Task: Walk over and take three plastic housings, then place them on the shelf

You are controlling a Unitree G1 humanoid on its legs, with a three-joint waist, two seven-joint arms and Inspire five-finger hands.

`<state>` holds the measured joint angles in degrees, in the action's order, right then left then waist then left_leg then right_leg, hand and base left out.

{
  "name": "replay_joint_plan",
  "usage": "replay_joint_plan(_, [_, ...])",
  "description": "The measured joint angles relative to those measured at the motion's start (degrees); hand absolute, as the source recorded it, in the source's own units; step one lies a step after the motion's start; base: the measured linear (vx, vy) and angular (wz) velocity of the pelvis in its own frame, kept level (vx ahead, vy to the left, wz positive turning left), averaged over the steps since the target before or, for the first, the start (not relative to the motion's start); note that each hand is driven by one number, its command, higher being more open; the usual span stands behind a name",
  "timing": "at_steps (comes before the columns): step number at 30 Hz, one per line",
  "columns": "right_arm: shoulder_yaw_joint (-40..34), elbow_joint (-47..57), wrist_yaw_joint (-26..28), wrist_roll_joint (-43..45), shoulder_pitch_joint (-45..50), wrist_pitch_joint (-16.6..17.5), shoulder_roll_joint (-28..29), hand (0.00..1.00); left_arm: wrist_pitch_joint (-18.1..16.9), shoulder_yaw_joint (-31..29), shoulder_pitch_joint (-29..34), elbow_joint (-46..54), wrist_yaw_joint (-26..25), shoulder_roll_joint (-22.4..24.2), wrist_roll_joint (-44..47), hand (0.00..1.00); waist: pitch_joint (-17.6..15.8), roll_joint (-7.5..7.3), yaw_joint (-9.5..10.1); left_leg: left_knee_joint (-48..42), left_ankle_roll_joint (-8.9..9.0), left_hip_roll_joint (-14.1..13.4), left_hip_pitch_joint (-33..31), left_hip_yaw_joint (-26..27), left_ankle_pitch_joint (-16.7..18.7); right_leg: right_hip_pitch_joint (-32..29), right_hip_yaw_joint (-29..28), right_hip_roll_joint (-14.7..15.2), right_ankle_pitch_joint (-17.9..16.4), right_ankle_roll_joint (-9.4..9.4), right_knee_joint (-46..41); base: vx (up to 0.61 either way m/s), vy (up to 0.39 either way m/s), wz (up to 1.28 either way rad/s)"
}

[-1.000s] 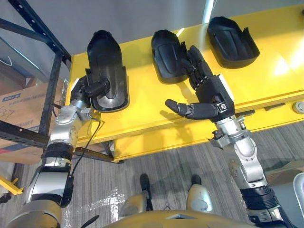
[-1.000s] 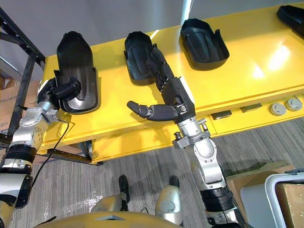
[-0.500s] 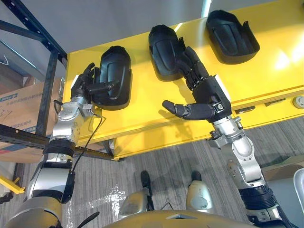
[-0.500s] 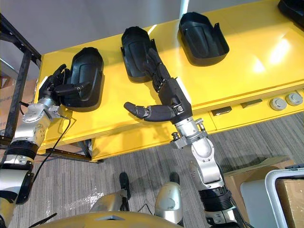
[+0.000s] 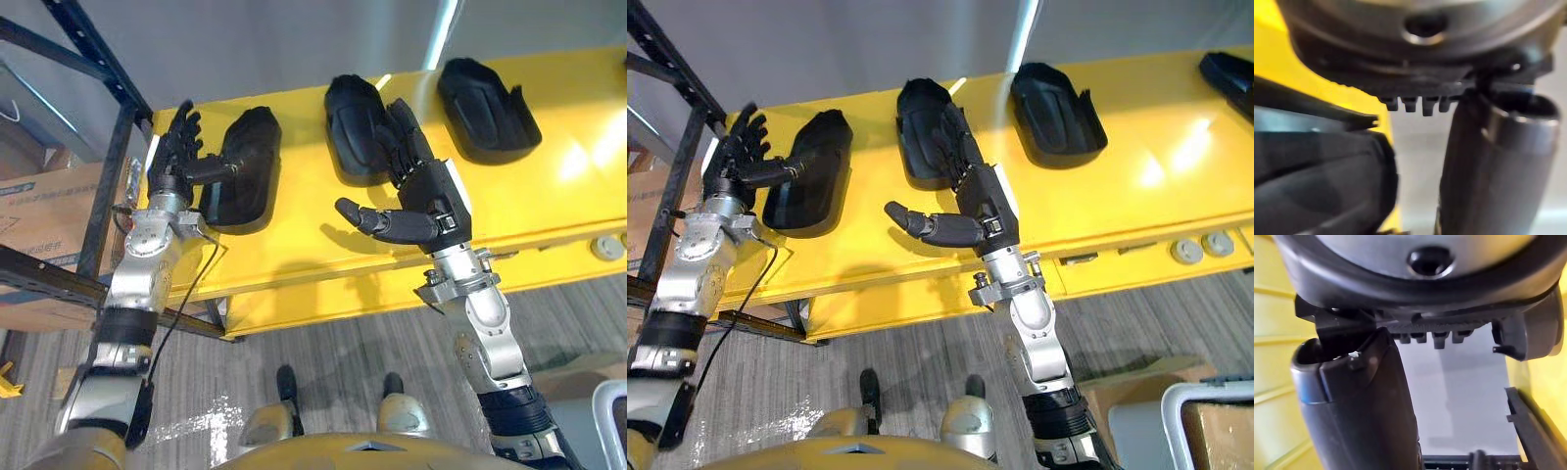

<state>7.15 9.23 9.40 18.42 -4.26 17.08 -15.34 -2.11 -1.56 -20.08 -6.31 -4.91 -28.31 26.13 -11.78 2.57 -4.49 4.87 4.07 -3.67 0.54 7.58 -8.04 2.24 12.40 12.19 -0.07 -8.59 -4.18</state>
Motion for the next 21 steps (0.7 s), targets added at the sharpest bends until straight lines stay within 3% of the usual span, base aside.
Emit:
replay_joint_plan(5, [-4.1,0.0,-1.6,-0.1,3.6,0.7,0.2,1.00,-7.3,-3.4,11.6,17.5,-2.1,9.5,-2.1,1.00,3.0,0.98,1.22,0.3,0.17,-0.3,0.5,-0.8,0.2,2.6,2.4,-0.5,-0.2,0.30,1.4,-0.02,-0.005,0.20])
replay_joint_plan(6, [-9.7,0.7,-6.2,-0.2,7.4,3.1,4.5,1.00,-11.6,-2.3,24.2,24.7,-1.9,17.9,-6.2,1.00,7.3,-1.29,2.77,0.3,0.48,-1.9,0.0,0.2,-0.2,3.5,2.9,-2.3,1.5,0.96,4.2,-0.03,0.001,0.10])
replay_joint_plan(16, [-11.0,0.7,-5.6,0.1,11.4,3.5,5.3,1.00,-13.4,-3.0,28.4,24.7,-2.2,19.2,-6.6,1.00,7.2,-1.39,2.80,0.3,0.36,-1.8,-1.3,0.1,-0.4,2.0,2.8,-2.1,1.5,0.90,3.1,0.00,0.000,0.01])
replay_joint_plan(19, [-12.4,0.8,-5.3,0.1,12.8,3.5,7.2,1.00,-15.1,-4.2,31.1,24.7,-1.8,19.9,-11.3,1.00,6.7,-1.41,2.84,0.3,0.37,-1.9,-2.3,-0.4,-0.1,1.8,3.8,-2.1,1.1,0.99,3.1,-0.04,0.000,0.21])
replay_joint_plan(21, [-13.7,2.4,-3.8,1.7,14.4,3.5,7.2,1.00,-16.1,-6.5,35.1,24.7,1.2,20.0,-15.7,1.00,6.6,-1.25,2.87,0.3,0.34,-2.0,-3.4,-0.2,-0.1,2.0,5.7,-2.0,0.6,0.92,3.1,-0.02,-0.008,0.41])
